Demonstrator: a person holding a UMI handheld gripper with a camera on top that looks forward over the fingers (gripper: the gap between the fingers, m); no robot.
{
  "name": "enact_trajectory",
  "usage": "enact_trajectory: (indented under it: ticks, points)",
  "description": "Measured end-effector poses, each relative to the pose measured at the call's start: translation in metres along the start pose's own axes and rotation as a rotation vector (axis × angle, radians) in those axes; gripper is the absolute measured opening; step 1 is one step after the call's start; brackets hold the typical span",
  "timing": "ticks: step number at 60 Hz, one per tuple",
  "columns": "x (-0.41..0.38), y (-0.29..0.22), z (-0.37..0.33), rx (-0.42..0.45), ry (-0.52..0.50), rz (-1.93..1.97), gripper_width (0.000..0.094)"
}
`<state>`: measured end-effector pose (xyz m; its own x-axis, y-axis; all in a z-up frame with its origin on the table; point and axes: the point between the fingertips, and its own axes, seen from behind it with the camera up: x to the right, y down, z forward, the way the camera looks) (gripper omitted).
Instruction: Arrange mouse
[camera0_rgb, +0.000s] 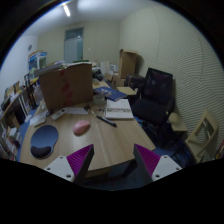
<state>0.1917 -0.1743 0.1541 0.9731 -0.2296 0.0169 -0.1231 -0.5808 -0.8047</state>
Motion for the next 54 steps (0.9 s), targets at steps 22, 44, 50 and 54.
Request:
enact_trajectory:
  ticks: [22, 44, 50, 54]
  points:
    - [-0.091, 0.04, 0.118, -0.059, -0.268, -0.119, 0.082]
    - [-0.186, 0.018, 0.256, -0.043, -0.323, -0.17, 0.081]
    - [-0.196, 0.0, 0.281, -0.011, -0.301, -0.183, 0.0827]
    - [-0.204, -0.009, 0.292, 0.012, -0.297, -0.169, 0.0822]
